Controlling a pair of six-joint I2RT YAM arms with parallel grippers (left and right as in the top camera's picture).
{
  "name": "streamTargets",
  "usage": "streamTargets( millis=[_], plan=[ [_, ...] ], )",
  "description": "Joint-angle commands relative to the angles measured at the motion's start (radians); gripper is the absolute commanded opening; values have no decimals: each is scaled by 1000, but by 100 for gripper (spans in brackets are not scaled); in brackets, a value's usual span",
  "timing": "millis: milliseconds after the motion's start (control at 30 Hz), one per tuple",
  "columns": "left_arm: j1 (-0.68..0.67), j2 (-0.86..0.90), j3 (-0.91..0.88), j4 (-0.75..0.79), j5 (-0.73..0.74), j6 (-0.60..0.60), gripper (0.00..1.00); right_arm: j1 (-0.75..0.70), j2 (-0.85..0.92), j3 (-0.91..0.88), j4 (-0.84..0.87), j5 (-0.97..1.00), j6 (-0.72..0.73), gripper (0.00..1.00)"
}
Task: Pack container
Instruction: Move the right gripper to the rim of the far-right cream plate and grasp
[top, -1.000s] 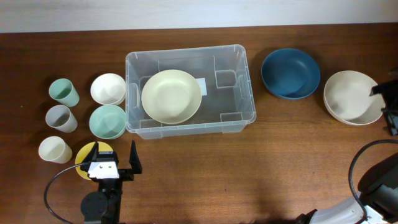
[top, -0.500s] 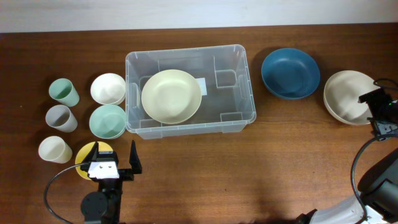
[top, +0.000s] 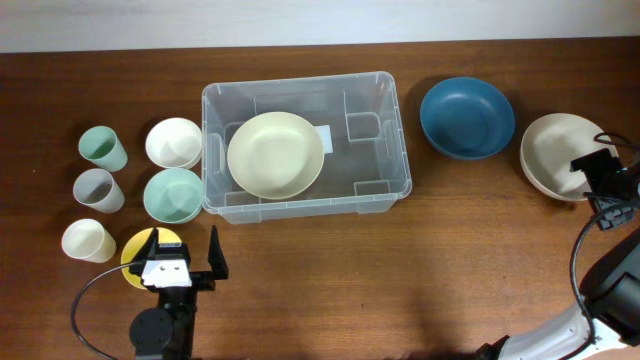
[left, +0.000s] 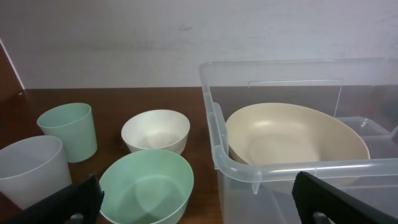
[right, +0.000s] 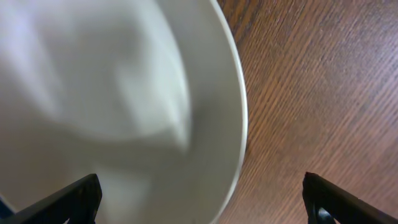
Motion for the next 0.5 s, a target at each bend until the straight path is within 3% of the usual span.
streamTargets(
  millis=[0,467],
  plan=[
    [-4,-5,-3,-5,0,-7,100,5,21,-9,13,17,-3,99],
    [-4,-5,-3,-5,0,-7,99,5,67,-10,64,18,-15,97]
  ],
)
